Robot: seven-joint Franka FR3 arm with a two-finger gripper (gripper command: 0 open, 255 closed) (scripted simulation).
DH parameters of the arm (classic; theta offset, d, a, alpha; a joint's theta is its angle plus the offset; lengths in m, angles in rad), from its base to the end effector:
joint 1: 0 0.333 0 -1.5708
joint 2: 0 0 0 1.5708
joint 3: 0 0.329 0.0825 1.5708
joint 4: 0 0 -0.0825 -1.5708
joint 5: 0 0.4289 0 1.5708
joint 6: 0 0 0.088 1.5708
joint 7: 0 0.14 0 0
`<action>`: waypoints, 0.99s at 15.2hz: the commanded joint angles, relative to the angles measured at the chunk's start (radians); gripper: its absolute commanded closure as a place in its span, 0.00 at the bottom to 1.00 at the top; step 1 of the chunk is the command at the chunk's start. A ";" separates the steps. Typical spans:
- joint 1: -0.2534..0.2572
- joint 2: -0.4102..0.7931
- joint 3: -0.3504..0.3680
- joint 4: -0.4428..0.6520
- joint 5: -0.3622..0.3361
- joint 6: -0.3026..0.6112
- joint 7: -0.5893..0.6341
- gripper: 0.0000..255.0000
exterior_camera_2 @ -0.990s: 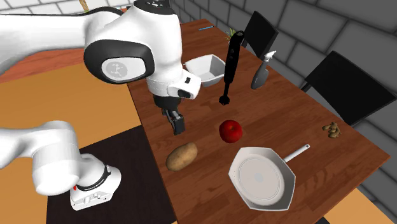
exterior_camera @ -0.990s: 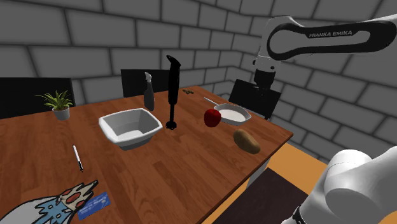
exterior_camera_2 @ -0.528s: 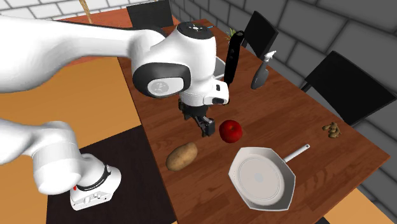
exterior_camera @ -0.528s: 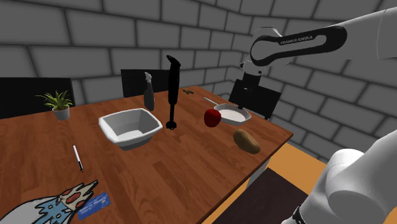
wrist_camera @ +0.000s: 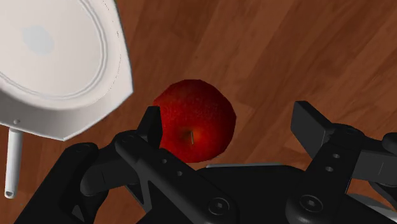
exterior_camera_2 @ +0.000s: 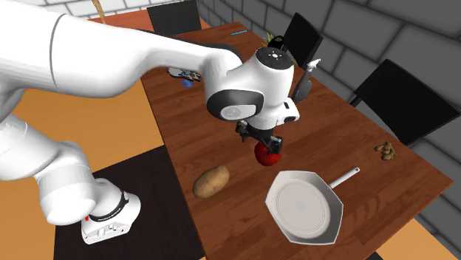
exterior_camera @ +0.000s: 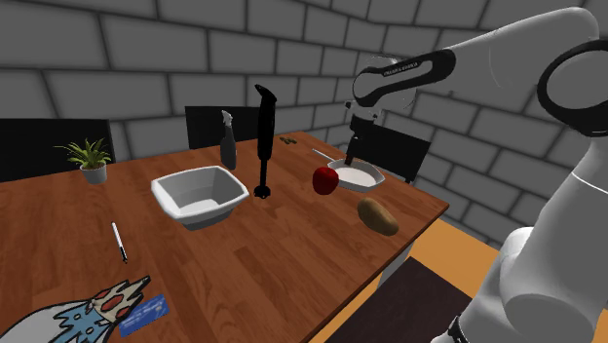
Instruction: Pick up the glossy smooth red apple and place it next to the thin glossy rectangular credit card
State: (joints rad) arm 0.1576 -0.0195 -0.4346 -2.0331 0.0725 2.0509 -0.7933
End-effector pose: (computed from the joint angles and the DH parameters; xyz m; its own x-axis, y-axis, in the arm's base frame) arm 0.5713 -0.1568 0.4169 0.8831 0.4629 0.0764 0.4660 -0.8844 -0.0273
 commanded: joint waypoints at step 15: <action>-0.022 0.262 0.025 0.146 0.185 0.106 -0.252 0.00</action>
State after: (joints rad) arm 0.1352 0.2414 -0.4098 -1.8858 0.2568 2.1549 -1.0444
